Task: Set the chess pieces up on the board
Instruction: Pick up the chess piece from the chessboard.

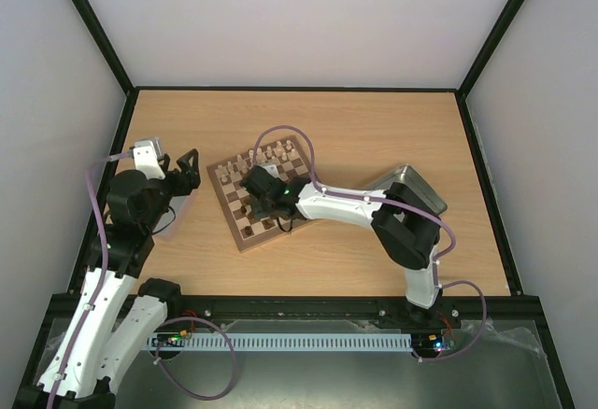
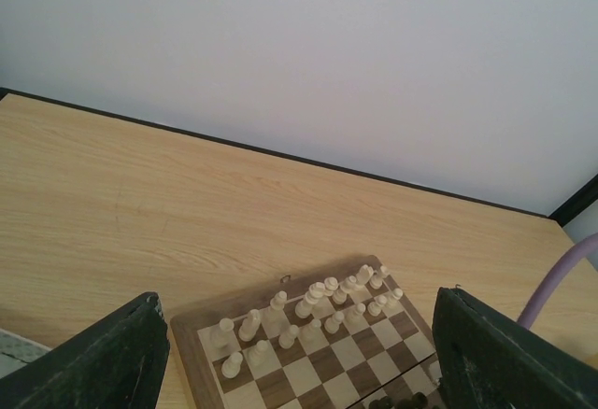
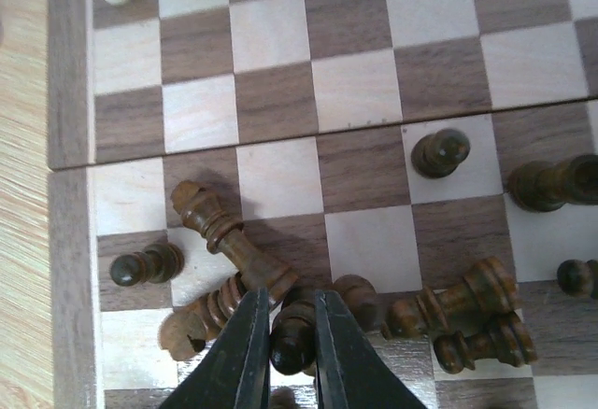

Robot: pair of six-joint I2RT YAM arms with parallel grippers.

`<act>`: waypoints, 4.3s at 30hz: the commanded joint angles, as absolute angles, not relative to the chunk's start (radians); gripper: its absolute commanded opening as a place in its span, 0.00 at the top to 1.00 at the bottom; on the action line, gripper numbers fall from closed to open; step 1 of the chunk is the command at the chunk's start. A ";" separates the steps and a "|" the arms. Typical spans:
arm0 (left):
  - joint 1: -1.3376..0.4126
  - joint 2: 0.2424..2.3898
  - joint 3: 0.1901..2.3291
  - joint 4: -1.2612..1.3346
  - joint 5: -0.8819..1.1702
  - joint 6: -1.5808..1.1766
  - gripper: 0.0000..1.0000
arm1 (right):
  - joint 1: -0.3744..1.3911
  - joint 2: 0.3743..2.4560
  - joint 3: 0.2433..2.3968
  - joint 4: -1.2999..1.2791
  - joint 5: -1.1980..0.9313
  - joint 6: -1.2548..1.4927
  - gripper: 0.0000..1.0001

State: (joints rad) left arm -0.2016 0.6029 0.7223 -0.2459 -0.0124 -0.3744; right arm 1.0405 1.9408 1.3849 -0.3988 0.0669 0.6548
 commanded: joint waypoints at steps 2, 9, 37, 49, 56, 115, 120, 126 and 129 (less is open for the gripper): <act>-0.200 0.600 0.715 -0.233 -0.030 -0.377 0.21 | 1.044 1.832 1.397 -0.343 0.134 0.655 0.90; -0.199 0.605 0.713 -0.233 -0.034 -0.377 0.21 | 1.035 1.702 1.302 -0.242 0.200 0.671 0.90; -0.252 0.803 0.326 0.244 0.481 -0.735 0.30 | 0.853 1.694 1.130 0.104 -0.457 0.888 0.90; -0.399 1.071 0.440 0.255 0.402 -0.668 0.35 | 0.828 1.657 1.090 0.143 -0.538 0.952 0.90; -0.414 1.016 0.382 0.339 0.345 -0.670 0.41 | 0.827 1.638 1.062 0.150 -0.540 0.975 0.91; -0.463 1.061 0.329 0.554 0.432 -0.571 0.48 | 0.824 1.576 1.052 0.263 -0.442 1.150 0.92; -0.486 0.985 0.254 0.736 0.397 -0.510 0.43 | 0.824 1.508 1.040 0.324 -0.442 1.235 0.92; -0.491 0.909 0.161 0.983 0.319 -0.454 0.39 | 0.825 1.459 1.038 0.381 -0.485 1.314 0.92; -0.492 0.910 0.149 1.090 0.318 -0.400 0.38 | 0.824 1.442 1.033 0.422 -0.526 1.352 0.91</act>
State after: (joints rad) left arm -0.4881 0.9211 0.1673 0.8421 0.3534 -0.4957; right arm 0.8230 1.4769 1.0439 0.3290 -0.4694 1.2732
